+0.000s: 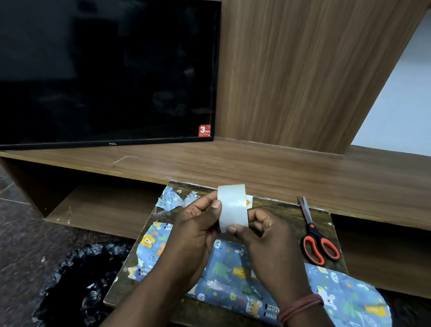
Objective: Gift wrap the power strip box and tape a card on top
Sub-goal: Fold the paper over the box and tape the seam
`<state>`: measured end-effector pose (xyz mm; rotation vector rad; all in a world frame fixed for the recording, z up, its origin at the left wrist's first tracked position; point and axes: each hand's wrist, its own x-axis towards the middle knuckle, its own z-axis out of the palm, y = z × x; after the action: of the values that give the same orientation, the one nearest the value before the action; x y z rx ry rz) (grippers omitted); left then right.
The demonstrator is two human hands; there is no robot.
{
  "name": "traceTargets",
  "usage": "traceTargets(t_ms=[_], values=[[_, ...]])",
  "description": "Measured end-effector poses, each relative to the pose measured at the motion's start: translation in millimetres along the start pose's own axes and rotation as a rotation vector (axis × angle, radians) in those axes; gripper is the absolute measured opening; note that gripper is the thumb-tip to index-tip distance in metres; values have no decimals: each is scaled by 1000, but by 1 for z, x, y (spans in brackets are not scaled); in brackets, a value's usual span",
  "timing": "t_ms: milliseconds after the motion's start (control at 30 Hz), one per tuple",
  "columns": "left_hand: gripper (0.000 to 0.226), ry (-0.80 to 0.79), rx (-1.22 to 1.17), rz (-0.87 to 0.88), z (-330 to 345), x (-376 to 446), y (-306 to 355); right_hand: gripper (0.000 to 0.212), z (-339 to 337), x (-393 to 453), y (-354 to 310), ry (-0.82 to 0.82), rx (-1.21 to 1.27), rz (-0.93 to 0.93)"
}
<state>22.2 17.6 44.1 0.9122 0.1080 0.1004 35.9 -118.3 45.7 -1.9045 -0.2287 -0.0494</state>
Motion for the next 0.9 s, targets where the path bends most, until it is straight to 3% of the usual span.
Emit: traceTargets(t_ms=[200,400,500,900], values=[[24,80,57,1,-1,0,1,7,5,-2,1,9,-47,-44],[35,100,64,-9,-4,0,4,9,3,-3,-2,6,8,-31],[25,149,102,24,-6,-1,5,8,3,-3,-1,29,-10,-28],[4,264,541,180,-7,-7,4,7,4,1,10,82,-179,-84]])
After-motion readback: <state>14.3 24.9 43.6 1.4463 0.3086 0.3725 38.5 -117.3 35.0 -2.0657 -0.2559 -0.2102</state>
